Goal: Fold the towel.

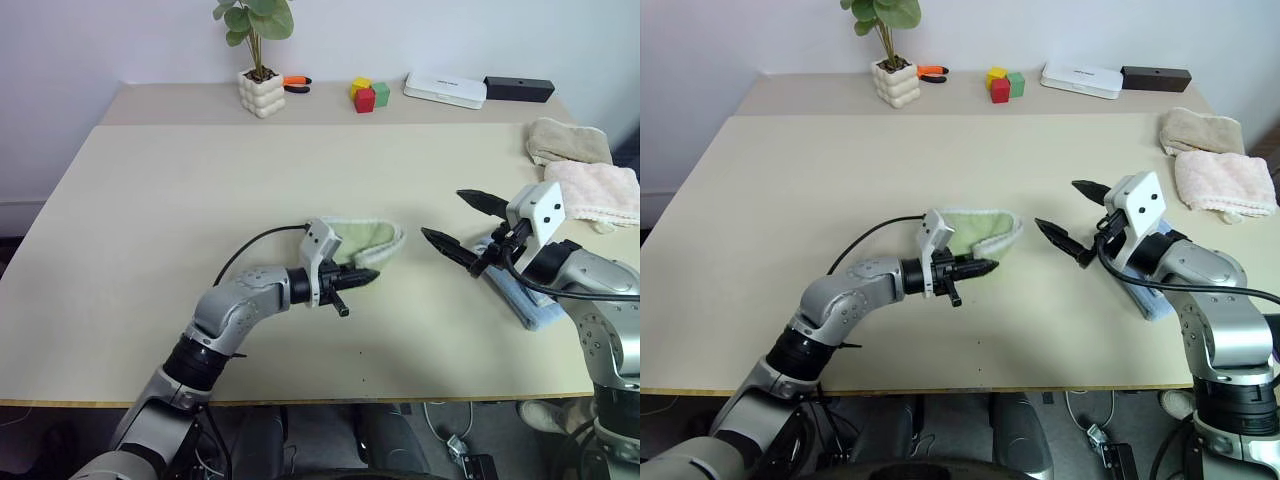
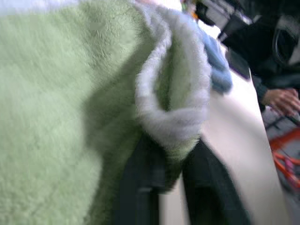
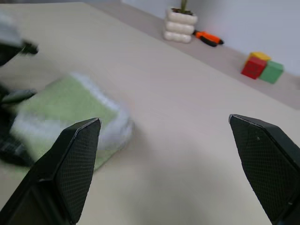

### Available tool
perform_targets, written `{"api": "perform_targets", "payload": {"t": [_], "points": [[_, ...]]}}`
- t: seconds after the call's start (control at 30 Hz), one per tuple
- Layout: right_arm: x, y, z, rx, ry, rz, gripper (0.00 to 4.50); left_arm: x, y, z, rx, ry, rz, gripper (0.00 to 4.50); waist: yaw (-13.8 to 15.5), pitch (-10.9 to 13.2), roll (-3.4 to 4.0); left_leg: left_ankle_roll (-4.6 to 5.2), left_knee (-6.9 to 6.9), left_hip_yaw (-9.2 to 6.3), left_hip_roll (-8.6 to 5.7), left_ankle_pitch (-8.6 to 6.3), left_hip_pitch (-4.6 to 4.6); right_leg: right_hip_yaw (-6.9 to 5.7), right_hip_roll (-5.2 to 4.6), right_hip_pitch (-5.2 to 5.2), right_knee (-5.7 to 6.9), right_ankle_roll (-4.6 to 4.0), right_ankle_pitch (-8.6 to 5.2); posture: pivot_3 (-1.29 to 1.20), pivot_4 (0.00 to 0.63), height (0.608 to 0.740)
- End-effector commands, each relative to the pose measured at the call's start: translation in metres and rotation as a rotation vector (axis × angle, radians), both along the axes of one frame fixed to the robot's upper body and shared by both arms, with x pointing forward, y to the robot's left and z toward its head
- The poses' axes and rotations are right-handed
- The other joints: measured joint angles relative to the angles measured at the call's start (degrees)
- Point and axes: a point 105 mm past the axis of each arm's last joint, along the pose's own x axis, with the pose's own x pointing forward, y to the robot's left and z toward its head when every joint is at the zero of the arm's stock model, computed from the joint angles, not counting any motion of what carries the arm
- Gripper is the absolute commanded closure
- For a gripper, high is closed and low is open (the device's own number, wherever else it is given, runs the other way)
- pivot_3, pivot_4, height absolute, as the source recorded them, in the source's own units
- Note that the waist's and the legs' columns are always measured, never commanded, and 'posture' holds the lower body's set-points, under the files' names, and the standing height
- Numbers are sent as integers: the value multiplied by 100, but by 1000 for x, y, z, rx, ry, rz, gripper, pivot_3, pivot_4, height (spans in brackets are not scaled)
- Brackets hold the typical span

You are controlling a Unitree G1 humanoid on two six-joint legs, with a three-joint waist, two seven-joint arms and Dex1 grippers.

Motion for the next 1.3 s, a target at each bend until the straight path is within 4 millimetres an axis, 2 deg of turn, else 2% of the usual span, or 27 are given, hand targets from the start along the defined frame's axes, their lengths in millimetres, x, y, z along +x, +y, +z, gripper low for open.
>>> {"api": "perform_targets", "payload": {"t": [0.03, 0.17, 0.23, 0.4, 0.53, 0.67, 0.77, 0.9, 0.97, 1.07, 1.17, 1.27, 1.3], "points": [[-5, -4, 17, -6, -63, -20, 0, -1, -1, 4, -13, -24, 5, 2144, 13, 0, 0, 0, 1, 0, 0, 0, 0, 0, 0, 0, 0, 0, 0, 0, 150, 740], [-4, -5, 16, -6, -62, -24, 0, 7, 3, 6, -6, -46, 38, 95, 7, 0, 0, 0, 3, 0, 0, 0, -1, 0, 0, 1, 0, 0, 0, 0, 150, 740], [-2, -4, 15, -8, -62, -22, 0, 10, 8, 7, 4, -61, 55, 34, 0, 0, 0, 0, 3, 0, 0, 0, 2, 0, 0, 2, 2, 0, 0, 0, 150, 740], [5, -1, 17, 0, -70, -19, 0, 12, 15, 26, -42, -119, 67, 34, -8, 0, 0, 0, 3, 0, 0, 0, 3, 1, 0, 1, 3, 0, 0, 0, 150, 740], [11, 2, 17, -3, -73, -3, 0, -4, 11, 43, -104, -121, -21, 34, 5, 0, 0, 0, 3, 0, 0, 0, 1, 0, 0, 1, 3, 1, 0, 0, 150, 740], [15, 5, 18, -2, -76, 11, 0, -15, 14, 30, -19, -130, -70, 34, 8, 0, 1, 0, 3, 0, 0, 0, 0, 0, -1, 2, 3, 3, 0, 0, 150, 740], [18, 5, 18, -3, -80, 10, 0, -13, 19, 35, -61, -105, -40, 34, 8, 1, 1, 0, 2, 0, 0, 0, 1, 0, -1, 1, 4, 3, 0, 0, 150, 740], [23, 5, 23, 74, -80, -18, 0, 9, 38, 60, -160, -140, 98, 34, -3, 1, 1, 0, 4, -1, 0, 0, 1, 0, -1, 1, 5, 2, 0, 0, 150, 740], [27, 11, 24, 160, -71, -35, 0, 28, 53, 78, -243, -136, 220, 34, -2, 1, 1, 1, 4, -2, 2, 0, 2, -1, 1, 1, 8, 4, 1, 0, 150, 740], [31, 25, 27, 314, -54, -50, 927, 52, 76, 95, -316, -152, 386, 1311, -6, 1, 0, 1, 7, -4, 1, 0, 3, -1, 1, 1, 11, 6, 2, 0, 150, 740], [31, 46, 25, 384, -53, -61, 2416, 64, 87, 100, -359, -144, 474, 2820, -1, 1, 0, 1, 2, -5, 1, 0, 2, -3, 0, 0, 12, 11, 2, 0, 150, 740], [31, 69, 19, 419, -52, -78, 4002, 76, 88, 87, -310, -146, 559, 4399, 2, 1, 1, 1, -3, -7, 1, -1, 2, -4, 0, -1, 12, 14, 2, 0, 150, 740], [30, 75, 17, 436, -48, -84, 4469, 77, 85, 85, -312, -143, 564, 4500, 7, 1, 1, 1, -2, -7, 1, -1, 2, -4, 0, -1, 12, 14, 2, 0, 150, 740]]}}
